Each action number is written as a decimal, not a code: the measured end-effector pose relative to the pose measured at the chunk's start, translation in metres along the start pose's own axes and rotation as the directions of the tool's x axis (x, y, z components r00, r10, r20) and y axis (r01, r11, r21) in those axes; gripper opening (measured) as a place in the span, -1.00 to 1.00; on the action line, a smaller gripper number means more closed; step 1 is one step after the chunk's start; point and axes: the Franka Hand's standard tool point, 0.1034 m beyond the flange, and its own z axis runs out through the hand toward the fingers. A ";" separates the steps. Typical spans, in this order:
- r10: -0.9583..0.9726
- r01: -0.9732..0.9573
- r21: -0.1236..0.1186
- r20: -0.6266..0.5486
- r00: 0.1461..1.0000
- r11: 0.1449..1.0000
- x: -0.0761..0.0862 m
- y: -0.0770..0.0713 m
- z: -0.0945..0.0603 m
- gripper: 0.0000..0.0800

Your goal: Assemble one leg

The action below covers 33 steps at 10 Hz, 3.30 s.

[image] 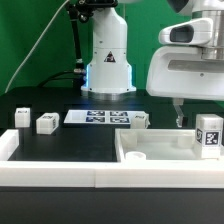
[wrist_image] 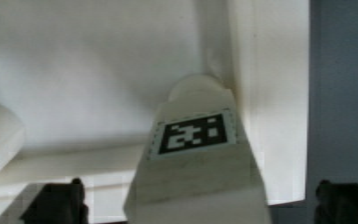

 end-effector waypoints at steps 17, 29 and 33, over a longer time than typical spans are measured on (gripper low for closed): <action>0.983 -0.989 0.042 0.117 -0.139 -0.144 -0.001 -0.003 0.002 -0.27; 0.869 -0.874 0.087 0.096 0.486 0.479 0.003 -0.003 0.000 0.62; 0.563 -0.565 0.108 0.047 0.825 0.818 0.008 0.000 0.001 0.62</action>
Offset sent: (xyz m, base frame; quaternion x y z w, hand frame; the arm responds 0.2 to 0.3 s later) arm 0.0000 0.0000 0.0000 0.0000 0.0000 0.1593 0.9872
